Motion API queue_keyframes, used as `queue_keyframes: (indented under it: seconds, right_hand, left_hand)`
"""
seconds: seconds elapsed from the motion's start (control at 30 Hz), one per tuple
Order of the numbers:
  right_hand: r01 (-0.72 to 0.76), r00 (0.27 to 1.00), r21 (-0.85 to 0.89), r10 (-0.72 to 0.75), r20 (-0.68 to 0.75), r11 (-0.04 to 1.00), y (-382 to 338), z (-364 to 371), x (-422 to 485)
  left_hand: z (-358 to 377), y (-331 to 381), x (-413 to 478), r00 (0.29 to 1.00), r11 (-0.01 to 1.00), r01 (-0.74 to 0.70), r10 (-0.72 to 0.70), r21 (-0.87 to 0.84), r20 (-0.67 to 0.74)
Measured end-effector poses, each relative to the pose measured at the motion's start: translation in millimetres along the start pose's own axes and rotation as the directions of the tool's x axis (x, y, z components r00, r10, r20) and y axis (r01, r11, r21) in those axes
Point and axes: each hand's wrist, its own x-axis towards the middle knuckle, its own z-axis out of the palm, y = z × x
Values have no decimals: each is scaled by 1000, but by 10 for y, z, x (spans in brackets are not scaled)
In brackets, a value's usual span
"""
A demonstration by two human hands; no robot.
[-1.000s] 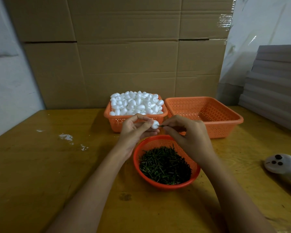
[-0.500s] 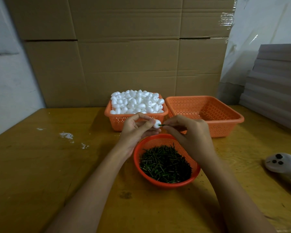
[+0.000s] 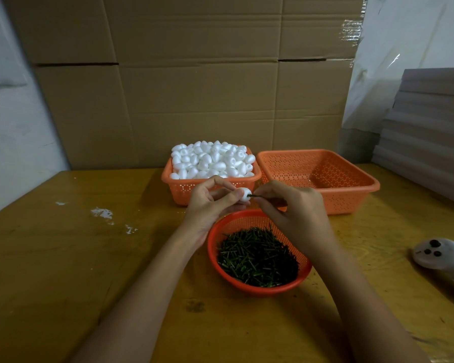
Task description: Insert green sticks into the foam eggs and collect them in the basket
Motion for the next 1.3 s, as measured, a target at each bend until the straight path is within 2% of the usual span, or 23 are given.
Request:
queue_keyframes:
  seconds: [0.5,1.3]
  right_hand:
    - [-57,998,-62,55,-33,996,-34,8,-8]
    - [-79,997,-91,81,16,993,-50,51,-16]
  left_hand:
    - [21,35,-32,1000,1000,2,-2,15,-11]
    - [-14,1,-12,999,998,-39,38,58,17]
